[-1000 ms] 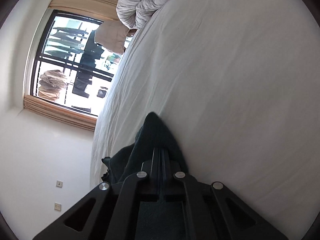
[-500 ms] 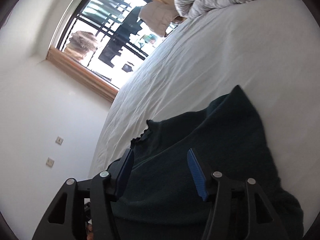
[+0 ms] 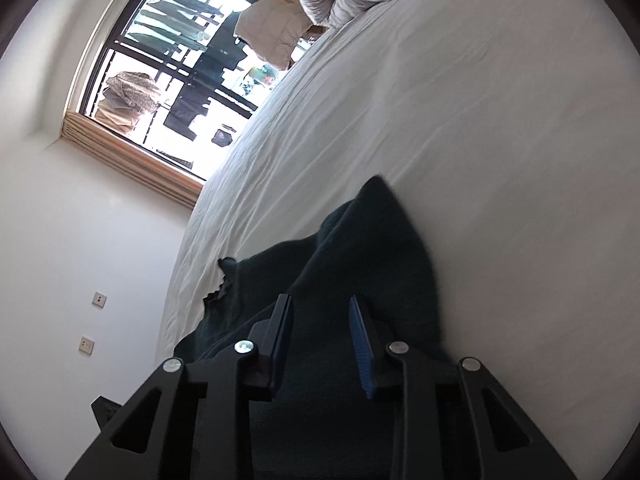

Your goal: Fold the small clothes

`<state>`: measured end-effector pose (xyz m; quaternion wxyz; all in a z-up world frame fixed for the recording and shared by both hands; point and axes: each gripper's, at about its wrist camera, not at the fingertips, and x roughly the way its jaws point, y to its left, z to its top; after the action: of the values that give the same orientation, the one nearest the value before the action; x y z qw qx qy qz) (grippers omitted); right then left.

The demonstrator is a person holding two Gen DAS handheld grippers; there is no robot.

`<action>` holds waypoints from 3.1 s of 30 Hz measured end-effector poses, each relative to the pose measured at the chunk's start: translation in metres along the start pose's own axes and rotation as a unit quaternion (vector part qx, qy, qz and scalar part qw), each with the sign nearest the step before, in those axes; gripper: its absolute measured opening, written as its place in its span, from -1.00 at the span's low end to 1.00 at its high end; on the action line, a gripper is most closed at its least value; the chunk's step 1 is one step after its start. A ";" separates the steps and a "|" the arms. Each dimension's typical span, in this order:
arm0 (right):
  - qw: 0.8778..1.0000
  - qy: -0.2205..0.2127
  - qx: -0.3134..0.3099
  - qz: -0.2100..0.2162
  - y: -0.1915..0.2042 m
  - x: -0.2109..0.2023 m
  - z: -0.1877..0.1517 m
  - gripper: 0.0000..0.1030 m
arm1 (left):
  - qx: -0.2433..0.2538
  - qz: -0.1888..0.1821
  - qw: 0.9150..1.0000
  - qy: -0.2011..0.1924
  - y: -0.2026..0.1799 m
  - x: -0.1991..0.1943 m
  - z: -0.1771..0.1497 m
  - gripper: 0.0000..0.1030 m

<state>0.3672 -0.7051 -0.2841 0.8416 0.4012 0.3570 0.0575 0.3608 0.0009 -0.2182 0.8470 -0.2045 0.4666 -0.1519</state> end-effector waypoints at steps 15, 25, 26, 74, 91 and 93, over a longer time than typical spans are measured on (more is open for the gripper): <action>0.993 0.079 -0.076 0.036 0.038 -0.053 -0.104 0.43 | 0.089 0.034 0.995 0.008 -0.017 -0.070 -0.116 -0.81; 0.999 0.008 -0.023 -0.024 -0.005 -0.155 -0.105 0.51 | 0.063 0.029 0.997 -0.021 0.028 -0.160 -0.177 -0.80; 0.999 0.007 -0.027 -0.019 -0.002 -0.169 -0.109 0.52 | 0.070 0.039 0.996 -0.024 0.027 -0.172 -0.188 -0.80; 0.910 0.005 -0.396 -0.124 0.077 -0.268 -0.285 0.59 | 0.657 0.345 0.646 -0.180 -0.036 -0.228 -0.421 -0.22; 0.803 0.003 -0.557 -0.209 0.068 -0.310 -0.289 0.57 | 0.665 0.225 0.697 -0.146 -0.061 -0.227 -0.409 -0.88; 0.771 0.008 -0.595 -0.226 0.067 -0.305 -0.297 0.50 | 0.636 0.213 0.727 -0.145 -0.063 -0.230 -0.395 -0.89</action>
<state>-0.0380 -0.5887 -0.1926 0.8980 -0.2728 0.3381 0.0700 -0.0994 -0.0312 -0.2099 0.8458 0.4676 0.1636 -0.1978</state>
